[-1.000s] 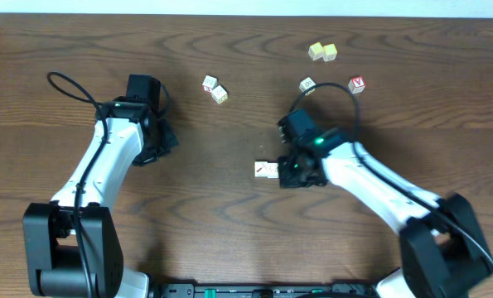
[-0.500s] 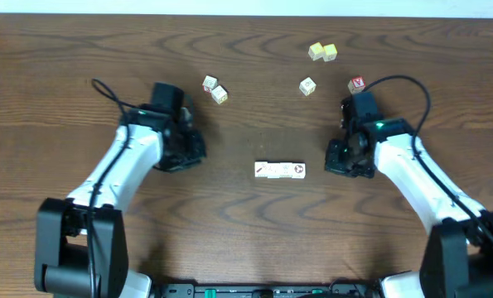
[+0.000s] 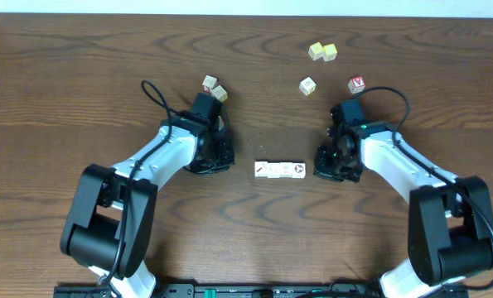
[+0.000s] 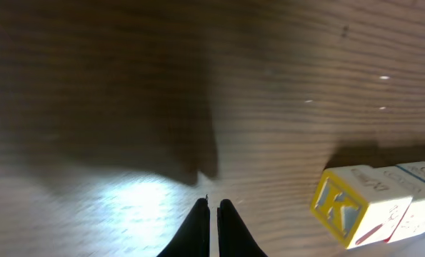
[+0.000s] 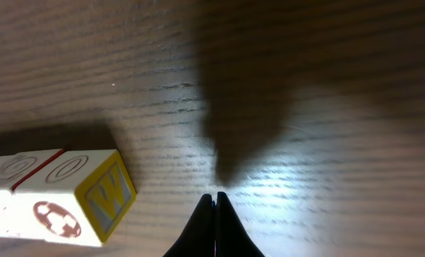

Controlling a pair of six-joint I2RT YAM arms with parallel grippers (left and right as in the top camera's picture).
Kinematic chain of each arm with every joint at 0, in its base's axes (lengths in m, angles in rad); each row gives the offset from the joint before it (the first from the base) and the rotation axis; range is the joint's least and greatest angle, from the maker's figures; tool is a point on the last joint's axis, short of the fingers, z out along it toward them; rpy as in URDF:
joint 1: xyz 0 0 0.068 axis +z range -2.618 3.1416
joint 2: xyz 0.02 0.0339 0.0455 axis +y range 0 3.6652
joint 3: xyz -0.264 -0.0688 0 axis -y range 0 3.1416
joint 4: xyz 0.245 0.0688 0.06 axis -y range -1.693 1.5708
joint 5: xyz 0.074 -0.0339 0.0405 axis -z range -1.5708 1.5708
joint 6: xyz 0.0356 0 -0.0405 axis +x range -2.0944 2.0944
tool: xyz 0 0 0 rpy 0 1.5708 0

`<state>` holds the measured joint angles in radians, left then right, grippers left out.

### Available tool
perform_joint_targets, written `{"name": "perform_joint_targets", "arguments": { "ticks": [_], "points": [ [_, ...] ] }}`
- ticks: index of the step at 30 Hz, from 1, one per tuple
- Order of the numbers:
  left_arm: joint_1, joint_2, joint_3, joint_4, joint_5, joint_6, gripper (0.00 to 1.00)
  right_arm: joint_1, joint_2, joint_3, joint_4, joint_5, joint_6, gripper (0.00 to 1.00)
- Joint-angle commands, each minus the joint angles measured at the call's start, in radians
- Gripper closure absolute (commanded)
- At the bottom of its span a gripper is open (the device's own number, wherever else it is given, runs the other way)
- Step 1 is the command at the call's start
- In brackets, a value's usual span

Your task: Lift 4 blocks

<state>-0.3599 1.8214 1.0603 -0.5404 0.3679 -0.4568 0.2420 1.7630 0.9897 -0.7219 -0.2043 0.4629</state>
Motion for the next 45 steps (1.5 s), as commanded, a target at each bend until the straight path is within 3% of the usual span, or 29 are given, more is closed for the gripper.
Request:
{"name": "perform_joint_targets", "arguments": {
  "ticks": [1, 15, 45],
  "points": [
    [-0.023, 0.035, -0.011, 0.034, 0.014, -0.017, 0.93, 0.018, 0.036, -0.005, 0.019, -0.051, -0.009, 0.99],
    [-0.040, 0.103, -0.011, 0.148, 0.148, -0.023, 0.93, 0.021, 0.042, -0.005, 0.087, -0.149, -0.053, 0.99],
    [-0.098, 0.103, -0.011, 0.147, 0.154, -0.023, 0.93, 0.034, 0.042, -0.005, 0.117, -0.198, -0.061, 0.99]
  ]
}}
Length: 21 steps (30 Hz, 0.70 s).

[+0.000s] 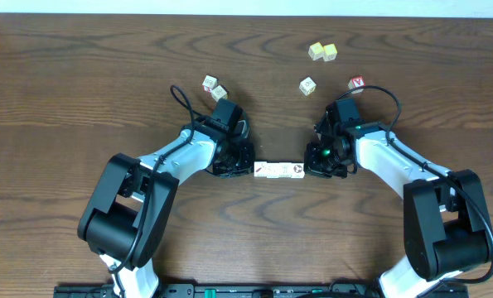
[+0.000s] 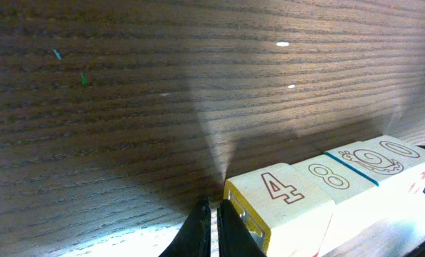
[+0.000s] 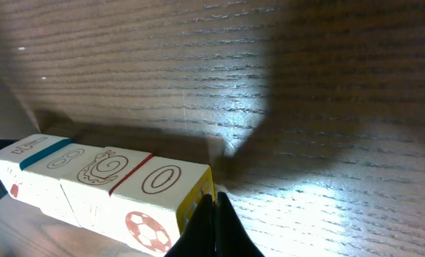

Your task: Lift 4 blocks

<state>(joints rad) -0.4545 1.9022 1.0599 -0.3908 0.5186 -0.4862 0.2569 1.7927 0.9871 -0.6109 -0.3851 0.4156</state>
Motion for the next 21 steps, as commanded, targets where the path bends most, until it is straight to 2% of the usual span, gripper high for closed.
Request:
{"name": "perform_joint_targets", "arguments": {
  "ticks": [1, 14, 21],
  "points": [
    [-0.003, 0.022, -0.011, -0.003, 0.012, 0.007, 0.93, 0.023, 0.012, -0.002, 0.011, -0.017, -0.014, 0.99],
    [-0.003, 0.014, -0.010, -0.020, 0.041, 0.006, 0.93, 0.075, 0.012, -0.001, 0.055, -0.017, -0.013, 0.99],
    [-0.003, 0.007, -0.008, -0.027, 0.051, 0.006, 0.93, 0.075, 0.011, 0.001, 0.085, -0.092, -0.014, 0.99]
  ]
}}
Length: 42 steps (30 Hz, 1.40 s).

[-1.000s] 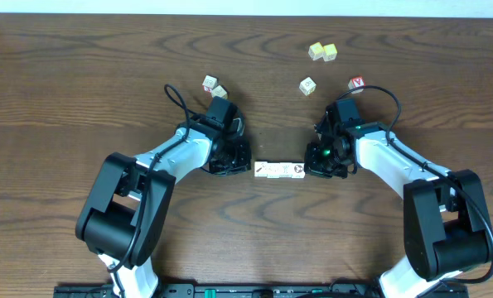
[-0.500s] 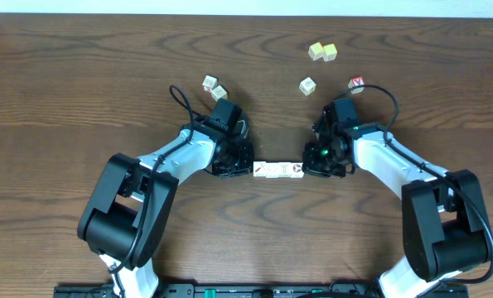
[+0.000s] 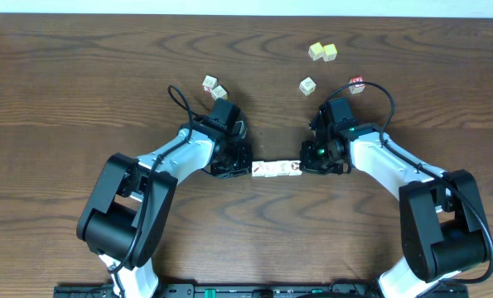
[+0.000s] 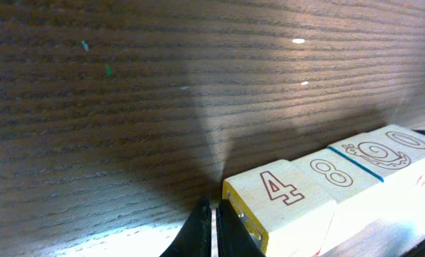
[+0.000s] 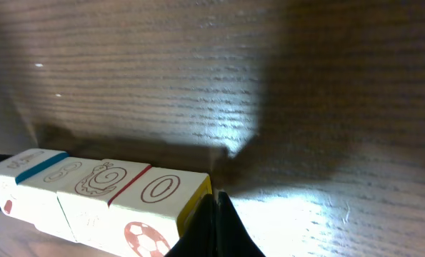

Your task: Lift 4 blocks

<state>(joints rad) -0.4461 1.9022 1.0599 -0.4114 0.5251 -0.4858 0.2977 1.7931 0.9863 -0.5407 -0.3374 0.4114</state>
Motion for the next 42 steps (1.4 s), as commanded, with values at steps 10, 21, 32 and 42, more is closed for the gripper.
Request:
{"name": "perform_joint_targets", "arguments": {
  "ticks": [10, 21, 32, 42],
  "points": [
    [-0.011, -0.021, -0.007, -0.017, 0.044, 0.006, 0.93, 0.034, -0.027, 0.001, 0.012, -0.143, -0.009, 0.99],
    [-0.011, -0.026, 0.014, -0.037, 0.044, 0.006, 0.93, 0.037, -0.032, 0.001, -0.013, -0.135, -0.016, 0.99],
    [-0.011, -0.076, 0.014, -0.048, 0.040, 0.025, 0.93, 0.037, -0.035, 0.002, -0.029, -0.147, -0.001, 0.99],
    [-0.011, -0.082, 0.014, -0.059, 0.040, 0.024, 0.93, 0.037, -0.093, 0.003, -0.057, -0.146, -0.001, 0.99]
  ]
}}
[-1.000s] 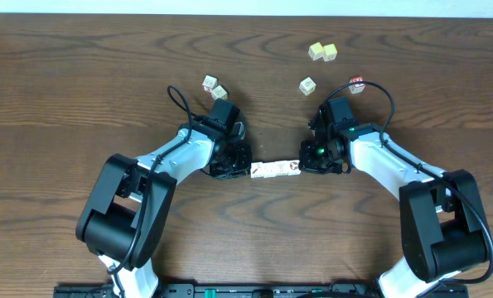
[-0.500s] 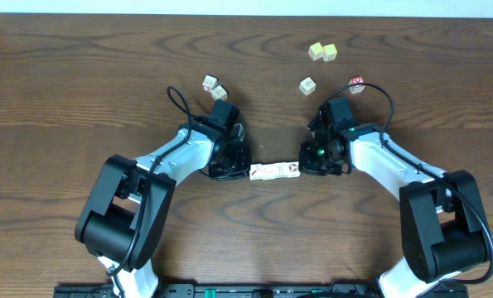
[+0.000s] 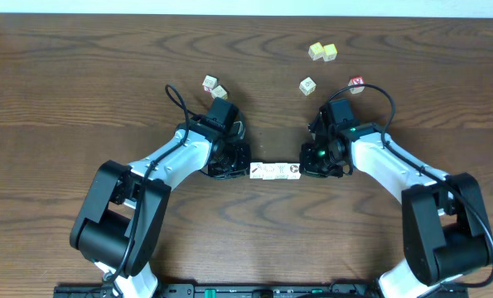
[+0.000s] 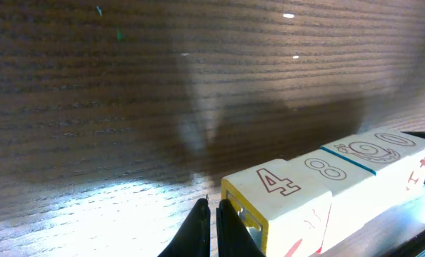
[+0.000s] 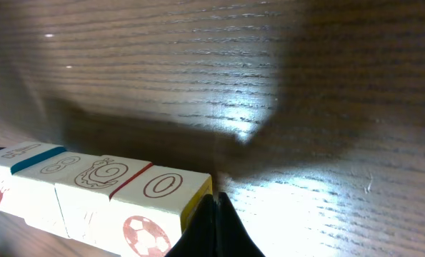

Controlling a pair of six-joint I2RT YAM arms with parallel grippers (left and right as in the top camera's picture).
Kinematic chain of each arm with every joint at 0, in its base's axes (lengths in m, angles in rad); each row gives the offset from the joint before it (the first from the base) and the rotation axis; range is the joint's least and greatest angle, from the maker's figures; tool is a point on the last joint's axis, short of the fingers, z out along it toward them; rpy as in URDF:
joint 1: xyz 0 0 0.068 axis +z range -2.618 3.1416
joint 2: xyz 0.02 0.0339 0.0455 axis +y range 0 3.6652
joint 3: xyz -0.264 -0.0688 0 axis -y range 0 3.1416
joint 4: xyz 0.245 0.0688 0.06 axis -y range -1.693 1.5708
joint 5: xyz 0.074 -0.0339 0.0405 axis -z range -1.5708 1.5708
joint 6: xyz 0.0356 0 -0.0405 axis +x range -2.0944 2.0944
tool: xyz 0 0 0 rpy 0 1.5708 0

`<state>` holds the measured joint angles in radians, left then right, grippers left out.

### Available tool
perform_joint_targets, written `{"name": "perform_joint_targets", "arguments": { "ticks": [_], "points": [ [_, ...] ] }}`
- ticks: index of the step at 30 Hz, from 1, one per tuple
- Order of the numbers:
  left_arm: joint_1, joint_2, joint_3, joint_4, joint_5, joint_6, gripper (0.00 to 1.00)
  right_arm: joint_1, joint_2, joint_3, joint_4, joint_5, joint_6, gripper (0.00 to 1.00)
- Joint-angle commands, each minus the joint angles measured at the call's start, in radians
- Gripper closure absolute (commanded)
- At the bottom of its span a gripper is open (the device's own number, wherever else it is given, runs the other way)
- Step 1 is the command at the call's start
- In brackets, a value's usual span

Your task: Lift 4 blocks

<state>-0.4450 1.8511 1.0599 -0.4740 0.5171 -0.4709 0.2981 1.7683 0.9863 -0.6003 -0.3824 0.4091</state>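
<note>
A row of four white picture blocks [image 3: 276,170] hangs end to end between my two grippers. My left gripper [image 3: 246,170] is shut and presses its side against the row's left end, the yellow-edged "4" block [image 4: 280,196]. My right gripper [image 3: 305,170] is shut too and pushes against the right end, the "0" block with a football [image 5: 158,203]. In both wrist views the row's shadow lies apart from the blocks on the wood, so the row looks held a little above the table [image 3: 80,99]. The left fingertips [image 4: 200,214] and right fingertips [image 5: 206,208] hold nothing between them.
Loose blocks lie at the back: two [image 3: 214,86] behind the left arm, a yellow pair [image 3: 322,51], a single one [image 3: 307,85] and a red-lettered one [image 3: 357,83] behind the right arm. Black cables trail from both wrists.
Both grippers still squeeze the row from its ends. In the wrist views the shadows now lie farther from the blocks and fingertips, so the row sits higher off the wood.
At first both shut grippers were low on the table, each a short way from an end of the row. Then they touched both ends. After that the row was clamped between them, and now it hangs slightly above the wood.
</note>
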Motion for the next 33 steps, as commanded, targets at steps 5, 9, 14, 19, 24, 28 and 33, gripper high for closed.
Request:
{"name": "perform_joint_targets", "arguments": {
  "ticks": [5, 9, 14, 19, 24, 28, 33],
  "points": [
    [-0.013, -0.061, 0.014, -0.001, 0.052, 0.005, 0.93, 0.037, -0.119, 0.003, -0.007, -0.101, 0.005, 0.99],
    [-0.013, -0.108, 0.014, -0.005, 0.052, 0.005, 0.93, 0.037, -0.126, 0.003, -0.021, -0.101, 0.005, 0.99],
    [-0.013, -0.138, 0.014, -0.023, 0.051, 0.005, 0.93, 0.037, -0.127, 0.003, -0.022, -0.101, 0.013, 0.99],
    [-0.013, -0.144, 0.014, -0.029, 0.052, 0.003, 0.93, 0.037, -0.136, 0.004, -0.025, -0.109, 0.017, 0.99],
    [-0.013, -0.176, 0.014, -0.034, 0.052, -0.002, 0.93, 0.037, -0.155, 0.013, -0.028, -0.109, 0.031, 0.99],
    [-0.013, -0.198, 0.014, -0.034, 0.052, -0.002, 0.93, 0.037, -0.159, 0.017, -0.028, -0.121, 0.032, 0.99],
    [-0.013, -0.206, 0.014, -0.035, 0.052, -0.002, 0.92, 0.037, -0.161, 0.024, -0.029, -0.125, 0.046, 0.99]
  ]
}}
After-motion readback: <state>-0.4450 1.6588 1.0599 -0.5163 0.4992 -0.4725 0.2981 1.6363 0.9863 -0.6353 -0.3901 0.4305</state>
